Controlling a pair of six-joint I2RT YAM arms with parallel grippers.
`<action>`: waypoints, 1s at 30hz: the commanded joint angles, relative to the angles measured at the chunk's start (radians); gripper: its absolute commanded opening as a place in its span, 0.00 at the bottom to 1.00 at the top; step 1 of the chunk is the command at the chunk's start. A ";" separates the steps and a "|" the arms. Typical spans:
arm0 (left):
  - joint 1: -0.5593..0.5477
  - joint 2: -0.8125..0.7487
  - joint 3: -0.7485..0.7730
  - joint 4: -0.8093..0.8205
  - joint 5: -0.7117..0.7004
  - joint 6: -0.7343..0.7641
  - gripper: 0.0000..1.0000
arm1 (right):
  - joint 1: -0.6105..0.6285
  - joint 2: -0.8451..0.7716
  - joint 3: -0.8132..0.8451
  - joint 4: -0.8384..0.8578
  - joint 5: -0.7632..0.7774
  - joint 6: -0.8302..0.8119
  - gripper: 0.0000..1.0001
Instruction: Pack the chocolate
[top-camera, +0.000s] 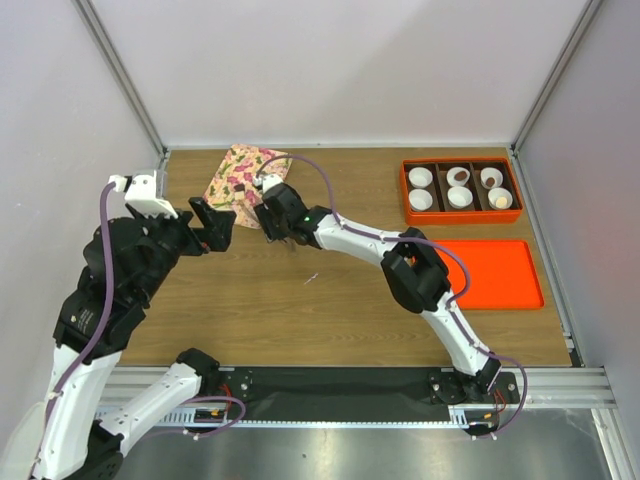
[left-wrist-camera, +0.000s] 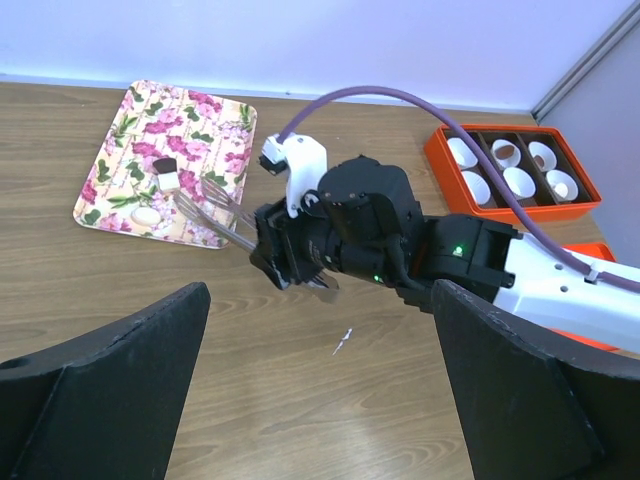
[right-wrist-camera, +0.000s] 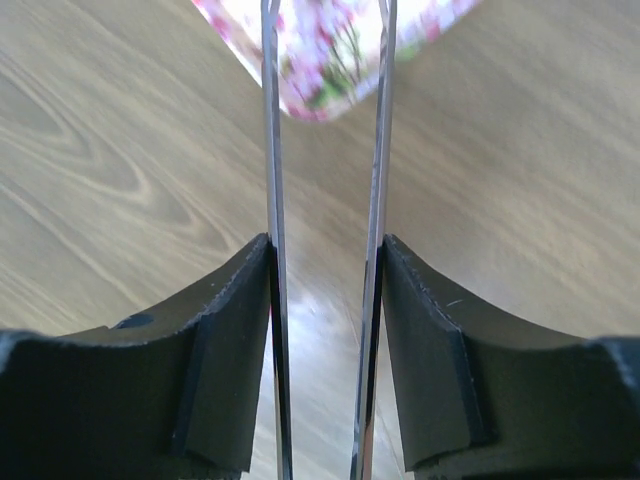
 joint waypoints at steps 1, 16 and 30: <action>0.007 -0.012 -0.011 0.008 -0.005 0.022 1.00 | 0.010 0.035 0.112 0.064 0.029 -0.029 0.51; 0.007 -0.014 -0.035 0.017 0.003 0.014 1.00 | 0.025 0.248 0.359 -0.010 0.066 -0.037 0.52; 0.007 -0.015 -0.043 0.017 -0.008 0.013 1.00 | 0.026 0.215 0.370 -0.002 0.074 -0.052 0.43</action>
